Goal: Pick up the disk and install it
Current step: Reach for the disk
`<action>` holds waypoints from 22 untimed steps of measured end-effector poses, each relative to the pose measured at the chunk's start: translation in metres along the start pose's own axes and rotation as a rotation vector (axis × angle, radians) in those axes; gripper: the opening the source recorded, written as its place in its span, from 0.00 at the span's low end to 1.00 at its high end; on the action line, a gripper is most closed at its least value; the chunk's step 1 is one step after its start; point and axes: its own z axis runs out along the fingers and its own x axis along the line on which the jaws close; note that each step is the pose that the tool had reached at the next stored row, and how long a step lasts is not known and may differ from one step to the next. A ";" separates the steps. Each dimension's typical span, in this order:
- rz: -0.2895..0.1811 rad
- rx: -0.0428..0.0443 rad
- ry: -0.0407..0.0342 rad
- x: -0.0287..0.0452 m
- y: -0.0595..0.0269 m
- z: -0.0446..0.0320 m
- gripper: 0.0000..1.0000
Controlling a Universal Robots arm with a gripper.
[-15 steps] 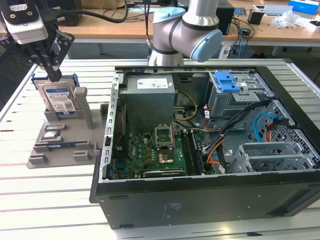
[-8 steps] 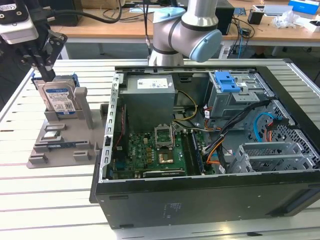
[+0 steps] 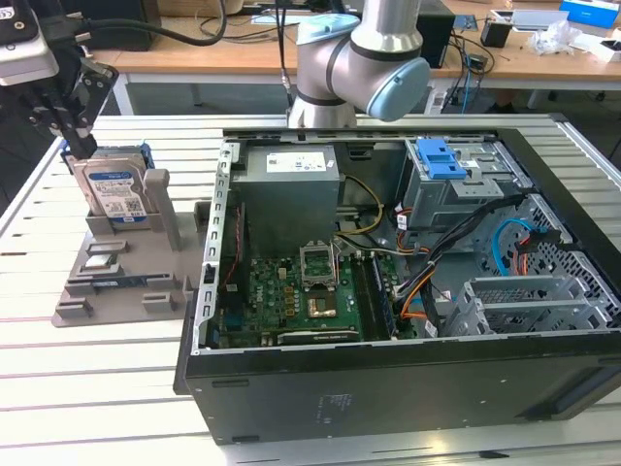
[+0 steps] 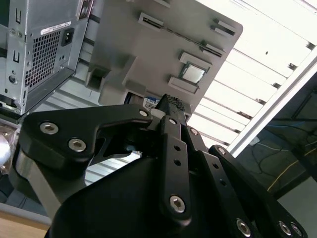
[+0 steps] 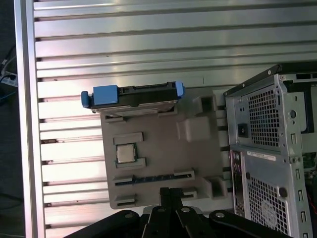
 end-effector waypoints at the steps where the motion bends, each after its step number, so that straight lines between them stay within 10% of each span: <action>1: 0.000 0.0000 0.0000 0.0026 -0.0002 0.0000 0.10; 22: 0.000 0.0000 0.0000 0.0353 -0.0026 -0.0009 0.10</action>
